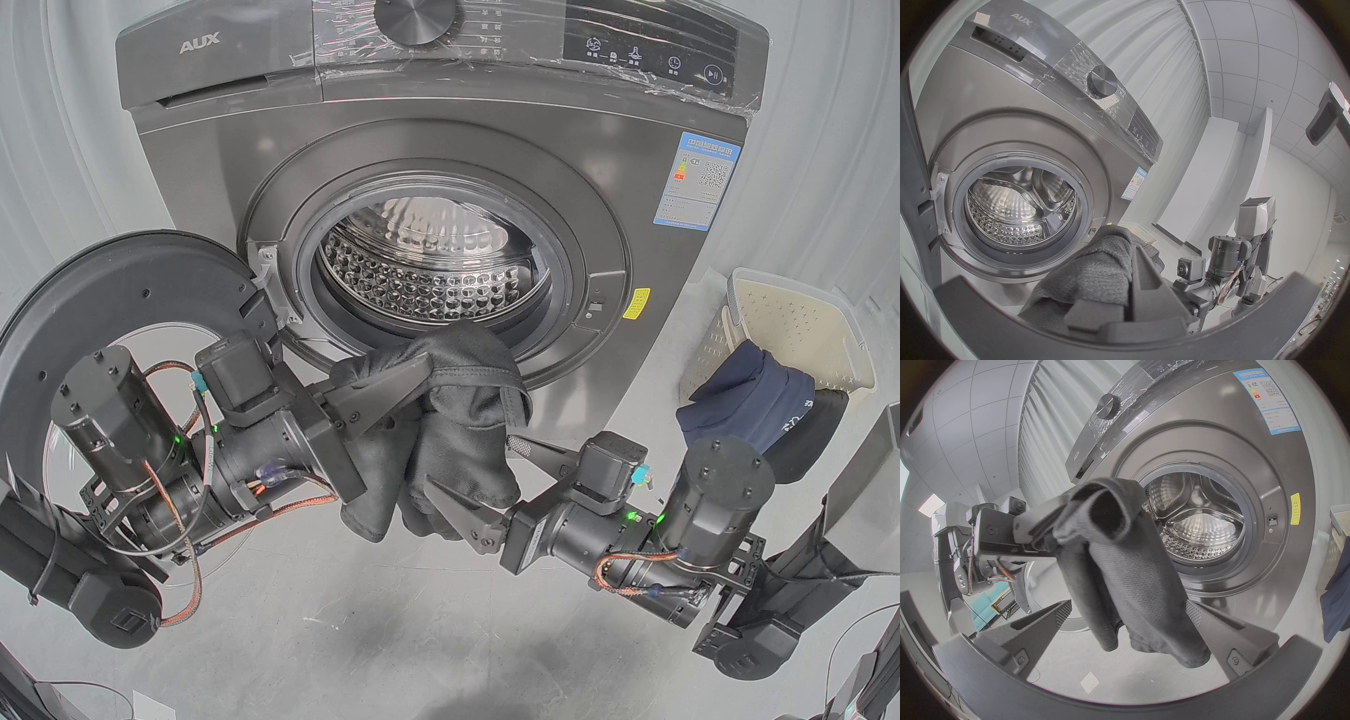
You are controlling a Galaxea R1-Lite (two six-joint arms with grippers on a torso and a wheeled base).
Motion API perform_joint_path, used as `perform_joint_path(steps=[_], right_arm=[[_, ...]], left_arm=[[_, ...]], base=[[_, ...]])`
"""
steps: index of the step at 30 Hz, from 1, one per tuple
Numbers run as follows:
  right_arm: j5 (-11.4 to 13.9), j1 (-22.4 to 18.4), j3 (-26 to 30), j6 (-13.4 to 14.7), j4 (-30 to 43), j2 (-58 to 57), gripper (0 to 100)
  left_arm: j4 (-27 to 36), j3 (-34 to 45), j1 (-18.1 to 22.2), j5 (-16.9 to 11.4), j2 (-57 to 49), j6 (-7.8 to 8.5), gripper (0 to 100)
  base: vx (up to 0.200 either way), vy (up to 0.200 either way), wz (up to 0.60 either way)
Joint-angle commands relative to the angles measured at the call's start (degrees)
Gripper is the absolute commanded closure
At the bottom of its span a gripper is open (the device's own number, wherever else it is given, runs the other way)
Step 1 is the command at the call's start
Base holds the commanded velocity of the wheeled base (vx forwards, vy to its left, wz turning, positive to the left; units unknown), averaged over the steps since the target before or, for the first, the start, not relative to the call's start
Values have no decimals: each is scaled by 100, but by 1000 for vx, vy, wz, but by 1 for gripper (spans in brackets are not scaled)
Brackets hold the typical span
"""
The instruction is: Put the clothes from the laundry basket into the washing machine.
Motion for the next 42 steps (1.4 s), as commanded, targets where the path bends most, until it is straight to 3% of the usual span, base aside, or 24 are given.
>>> perform_joint_path(steps=[1,5,16,17,23,31,42], right_arm=[[16,-121,-176,-40,4,227,0],[121,-200,-423,-49,-84,350,0],[121,-183,-853,-93,-137,526,0],[121,-183,-844,-93,-155,526,100],[147,-209,-730,-128,-269,377,100],[130,-227,-71,-163,-190,-414,100],[86,-473,-89,-154,-269,-467,100]], left_arm=[[6,-64,0,-6,13,-1,100],[-3,-37,-9,3,13,-1,100],[-3,-11,0,12,-13,-1,100],[-3,-11,0,12,-13,-1,100],[-3,7,9,21,5,-1,100],[-3,-11,9,30,22,-1,100],[6,24,0,21,22,-1,100]], base=[[0,0,0],[0,0,0],[0,0,0],[0,0,0],[0,0,0],[0,0,0],[0,0,0]])
